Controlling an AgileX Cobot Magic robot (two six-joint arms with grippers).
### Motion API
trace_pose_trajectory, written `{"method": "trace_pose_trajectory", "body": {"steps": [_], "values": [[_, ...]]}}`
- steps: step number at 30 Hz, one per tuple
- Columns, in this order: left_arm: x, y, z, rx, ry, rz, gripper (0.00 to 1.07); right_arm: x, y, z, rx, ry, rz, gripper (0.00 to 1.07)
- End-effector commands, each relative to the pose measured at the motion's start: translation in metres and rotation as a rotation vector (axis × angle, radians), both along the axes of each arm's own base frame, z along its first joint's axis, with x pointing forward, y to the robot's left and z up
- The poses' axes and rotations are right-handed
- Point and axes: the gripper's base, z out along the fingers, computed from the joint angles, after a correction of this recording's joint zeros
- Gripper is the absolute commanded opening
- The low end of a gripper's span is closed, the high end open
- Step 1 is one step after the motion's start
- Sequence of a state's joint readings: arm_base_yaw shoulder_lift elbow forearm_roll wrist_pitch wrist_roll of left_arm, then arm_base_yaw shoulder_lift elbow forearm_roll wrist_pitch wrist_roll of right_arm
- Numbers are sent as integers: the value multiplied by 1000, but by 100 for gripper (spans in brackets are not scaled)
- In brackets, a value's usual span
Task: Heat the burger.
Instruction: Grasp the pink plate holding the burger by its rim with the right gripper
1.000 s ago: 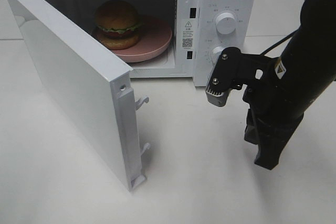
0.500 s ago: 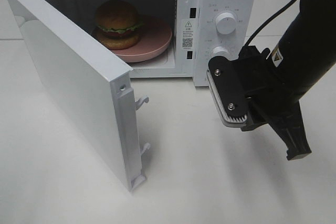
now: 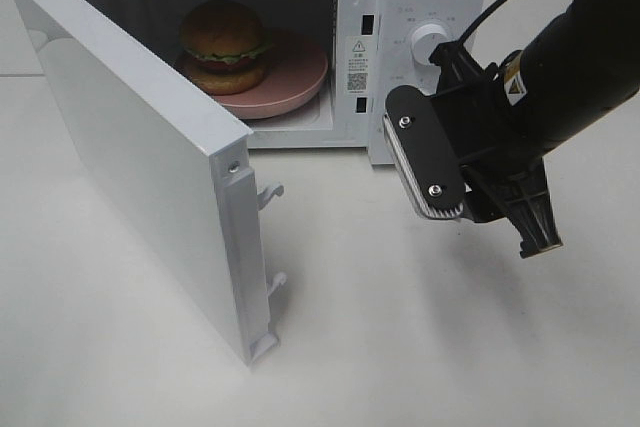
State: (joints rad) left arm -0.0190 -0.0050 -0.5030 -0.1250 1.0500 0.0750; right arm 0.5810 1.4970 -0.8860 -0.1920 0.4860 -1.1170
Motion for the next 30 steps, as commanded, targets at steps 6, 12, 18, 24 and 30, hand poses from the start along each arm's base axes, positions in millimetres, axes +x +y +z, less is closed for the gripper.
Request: {"method": "trace_pose_trajectory", "body": {"steps": [6, 12, 18, 24, 30], "values": [[-2, 0, 0, -7, -29, 5, 100, 7, 2, 8, 43, -69, 6, 87], [-2, 0, 0, -7, -29, 5, 100, 19, 12, 17, 70, -95, -4, 87], [-2, 0, 0, -7, -29, 5, 100, 30, 19, 17, 83, -112, 0, 86], [-2, 0, 0, -7, -29, 5, 100, 40, 35, 16, 89, -124, 28, 86], [-2, 0, 0, -7, -29, 5, 100, 55, 52, 11, 71, -152, 72, 85]]}}
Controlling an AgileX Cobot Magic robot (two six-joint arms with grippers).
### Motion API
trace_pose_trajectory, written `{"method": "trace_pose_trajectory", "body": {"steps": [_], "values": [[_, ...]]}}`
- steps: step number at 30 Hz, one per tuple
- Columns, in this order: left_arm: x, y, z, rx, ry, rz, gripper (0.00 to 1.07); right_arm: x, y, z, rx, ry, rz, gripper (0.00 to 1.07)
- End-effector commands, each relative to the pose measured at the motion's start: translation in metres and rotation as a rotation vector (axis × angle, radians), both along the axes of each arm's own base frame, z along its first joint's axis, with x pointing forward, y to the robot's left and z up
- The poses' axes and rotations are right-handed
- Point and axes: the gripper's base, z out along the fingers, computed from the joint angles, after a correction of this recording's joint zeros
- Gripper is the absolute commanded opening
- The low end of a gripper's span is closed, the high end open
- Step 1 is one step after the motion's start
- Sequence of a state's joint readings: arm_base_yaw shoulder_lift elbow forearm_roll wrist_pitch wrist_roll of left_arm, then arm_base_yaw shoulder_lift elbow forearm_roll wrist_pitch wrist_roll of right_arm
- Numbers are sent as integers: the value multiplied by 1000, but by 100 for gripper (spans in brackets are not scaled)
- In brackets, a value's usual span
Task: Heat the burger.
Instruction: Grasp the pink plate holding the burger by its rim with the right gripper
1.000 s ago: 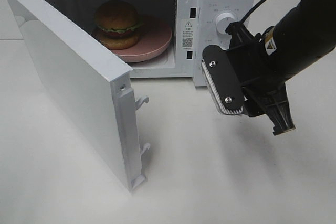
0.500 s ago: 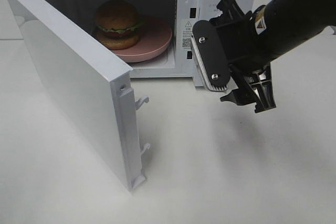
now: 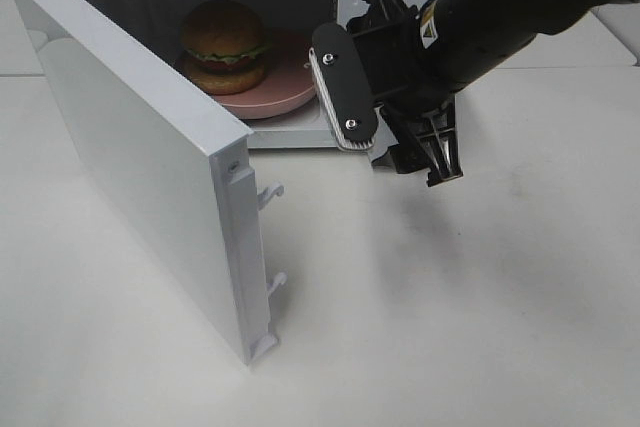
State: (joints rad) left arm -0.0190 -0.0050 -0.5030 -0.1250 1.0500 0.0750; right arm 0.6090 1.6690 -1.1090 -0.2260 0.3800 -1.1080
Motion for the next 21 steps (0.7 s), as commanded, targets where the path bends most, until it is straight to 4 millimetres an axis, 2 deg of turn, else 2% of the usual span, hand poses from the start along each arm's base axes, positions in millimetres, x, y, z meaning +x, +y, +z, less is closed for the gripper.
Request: {"method": "trace_pose_trajectory", "body": {"steps": [1, 10, 21], "values": [[-2, 0, 0, -7, -29, 5, 100, 7, 10, -1, -9, -20, 20, 85], [-2, 0, 0, -7, -29, 5, 100, 23, 27, -4, 7, -47, 40, 85], [-2, 0, 0, -7, -29, 5, 100, 51, 49, -18, 44, -55, 16, 85]]}}
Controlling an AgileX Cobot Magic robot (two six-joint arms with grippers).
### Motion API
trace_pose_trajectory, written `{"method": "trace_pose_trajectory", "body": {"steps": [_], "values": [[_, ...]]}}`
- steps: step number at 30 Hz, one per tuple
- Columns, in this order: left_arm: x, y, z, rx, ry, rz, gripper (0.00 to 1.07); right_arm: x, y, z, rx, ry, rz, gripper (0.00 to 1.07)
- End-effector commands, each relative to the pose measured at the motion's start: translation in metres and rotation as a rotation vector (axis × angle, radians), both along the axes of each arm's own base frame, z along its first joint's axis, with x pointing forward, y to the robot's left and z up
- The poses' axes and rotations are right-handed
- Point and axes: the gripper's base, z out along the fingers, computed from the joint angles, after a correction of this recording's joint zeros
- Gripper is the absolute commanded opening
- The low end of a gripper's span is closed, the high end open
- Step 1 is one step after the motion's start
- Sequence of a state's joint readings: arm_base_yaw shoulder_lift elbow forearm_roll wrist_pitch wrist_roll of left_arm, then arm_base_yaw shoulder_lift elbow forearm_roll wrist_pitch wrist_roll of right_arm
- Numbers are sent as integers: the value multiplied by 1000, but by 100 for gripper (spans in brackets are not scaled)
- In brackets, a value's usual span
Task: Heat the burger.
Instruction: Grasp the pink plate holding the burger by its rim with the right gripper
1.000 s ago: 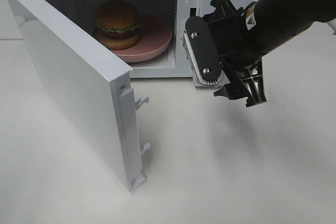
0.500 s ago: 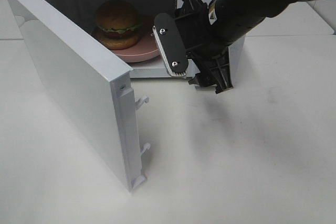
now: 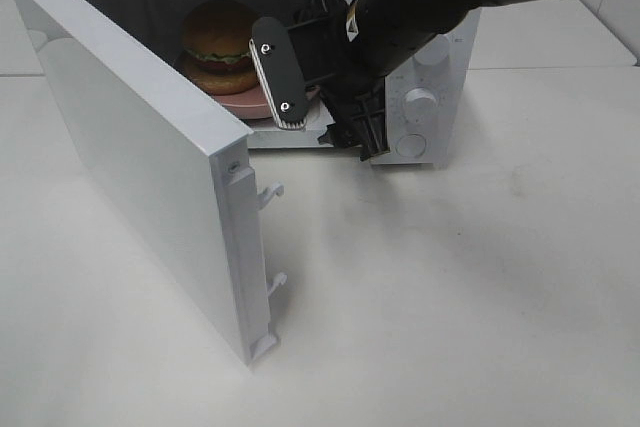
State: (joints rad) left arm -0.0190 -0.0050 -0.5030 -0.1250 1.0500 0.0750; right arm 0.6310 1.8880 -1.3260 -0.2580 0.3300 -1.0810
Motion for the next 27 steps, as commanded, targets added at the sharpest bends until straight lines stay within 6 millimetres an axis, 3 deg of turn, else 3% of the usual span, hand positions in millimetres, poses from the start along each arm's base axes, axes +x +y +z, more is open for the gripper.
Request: {"method": "trace_pose_trajectory", "body": {"steps": [1, 27], "values": [[-2, 0, 0, -7, -29, 5, 100, 10, 9, -2, 23, -12, -9, 84], [-2, 0, 0, -6, -29, 5, 100, 60, 46, -42, 58, 1, -54, 82]]}}
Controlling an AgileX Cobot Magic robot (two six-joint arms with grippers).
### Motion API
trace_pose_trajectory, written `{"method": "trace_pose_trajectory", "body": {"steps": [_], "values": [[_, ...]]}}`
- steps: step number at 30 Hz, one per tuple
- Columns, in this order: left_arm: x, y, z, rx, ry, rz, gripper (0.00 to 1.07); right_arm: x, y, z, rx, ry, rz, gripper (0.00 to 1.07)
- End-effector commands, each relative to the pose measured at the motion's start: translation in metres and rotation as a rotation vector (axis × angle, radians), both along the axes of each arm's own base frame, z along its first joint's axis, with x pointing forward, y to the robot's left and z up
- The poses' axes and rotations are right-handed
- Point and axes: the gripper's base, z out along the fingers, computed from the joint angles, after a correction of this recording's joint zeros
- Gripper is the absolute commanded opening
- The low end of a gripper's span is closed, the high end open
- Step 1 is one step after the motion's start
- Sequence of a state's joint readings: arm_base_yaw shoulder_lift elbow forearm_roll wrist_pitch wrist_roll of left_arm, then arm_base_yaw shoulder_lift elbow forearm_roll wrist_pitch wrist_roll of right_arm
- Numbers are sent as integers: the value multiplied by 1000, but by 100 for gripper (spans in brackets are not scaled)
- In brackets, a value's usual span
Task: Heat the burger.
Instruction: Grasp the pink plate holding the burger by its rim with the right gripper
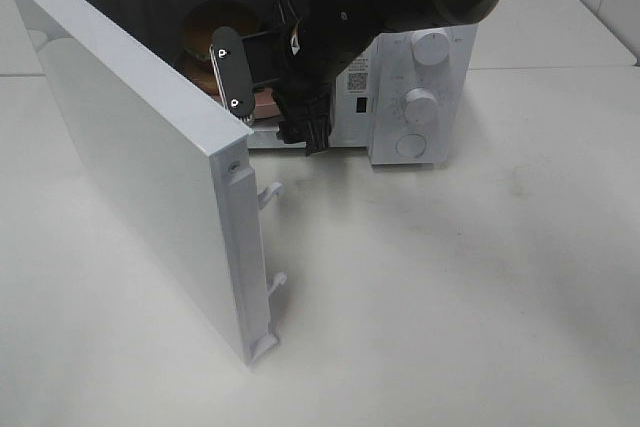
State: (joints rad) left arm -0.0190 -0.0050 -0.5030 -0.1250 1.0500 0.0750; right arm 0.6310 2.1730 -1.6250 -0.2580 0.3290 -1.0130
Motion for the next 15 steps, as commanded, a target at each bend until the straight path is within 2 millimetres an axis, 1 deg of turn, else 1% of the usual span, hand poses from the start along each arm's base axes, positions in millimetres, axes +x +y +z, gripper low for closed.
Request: {"method": "trace_pose_trajectory", "body": {"steps": [1, 8, 15], "values": [[-2, 0, 0, -6, -29, 5, 100, 4, 5, 0, 10, -6, -2, 82], [-2, 0, 0, -6, -29, 5, 100, 16, 13, -13, 12, 19, -36, 81], [-2, 0, 0, -6, -29, 5, 100, 26, 19, -20, 7, 32, -50, 81]]}}
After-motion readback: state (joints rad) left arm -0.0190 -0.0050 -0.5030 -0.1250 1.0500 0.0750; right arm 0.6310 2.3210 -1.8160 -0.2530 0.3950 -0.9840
